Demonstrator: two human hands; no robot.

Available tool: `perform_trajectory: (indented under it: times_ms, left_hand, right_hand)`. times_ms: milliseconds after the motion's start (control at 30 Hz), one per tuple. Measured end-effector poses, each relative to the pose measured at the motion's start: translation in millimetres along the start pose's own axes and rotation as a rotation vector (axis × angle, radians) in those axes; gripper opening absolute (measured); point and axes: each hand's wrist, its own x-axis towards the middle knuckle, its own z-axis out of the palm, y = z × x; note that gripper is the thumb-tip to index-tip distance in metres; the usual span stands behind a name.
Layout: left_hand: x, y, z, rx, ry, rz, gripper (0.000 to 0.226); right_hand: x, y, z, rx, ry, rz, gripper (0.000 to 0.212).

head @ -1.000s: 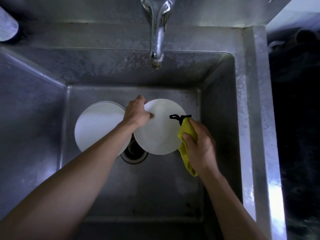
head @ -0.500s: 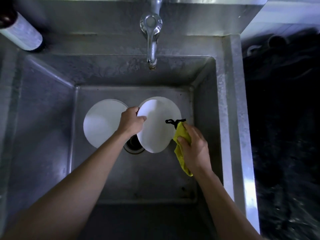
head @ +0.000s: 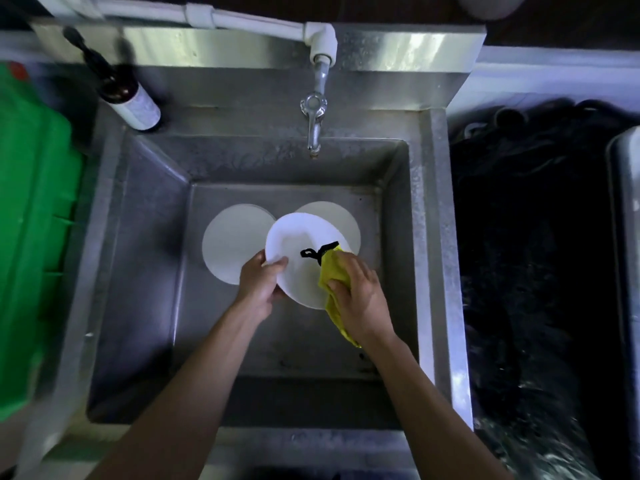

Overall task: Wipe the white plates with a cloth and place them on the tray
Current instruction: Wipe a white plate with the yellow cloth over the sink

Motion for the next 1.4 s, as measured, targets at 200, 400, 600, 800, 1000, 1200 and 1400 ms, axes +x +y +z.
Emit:
perform_trajectory:
  times_ms: [200,400,600,800,1000,1200,1400]
  left_hand:
    - [-59,-2,-1,-0.116,-0.140,0.052,0.027]
    - [-85,2,-7,-0.176,-0.168,0.098,0.034]
    - [-100,4,-1,-0.237,-0.199,0.135,0.033]
    - [-113,4,9,-0.280,-0.233,0.168,0.037]
    - [-125,4,17,-0.240,-0.288,0.179,0.037]
    - [-131,10,11,-0.176,-0.310,0.215,0.039]
    - [-139,11,4,-0.159,-0.300,0.217,0.041]
  right_hand:
    - [-5,-24,-18,-0.139,-0.049,-0.051,0.049]
    - [-23,-16,-37,-0.297,-0.150,-0.224,0.056]
    - [-36,-11,-54,-0.379,-0.083,-0.284,0.053]
    - [-51,-12,-62,-0.462,-0.069,-0.368,0.052]
    - [-52,-21,-59,-0.485,-0.140,-0.454,0.055]
    - [-26,-36,-67,-0.456,-0.137,-0.504,0.056]
    - [-10,-53,-67,-0.443,-0.107,-0.509,0.054]
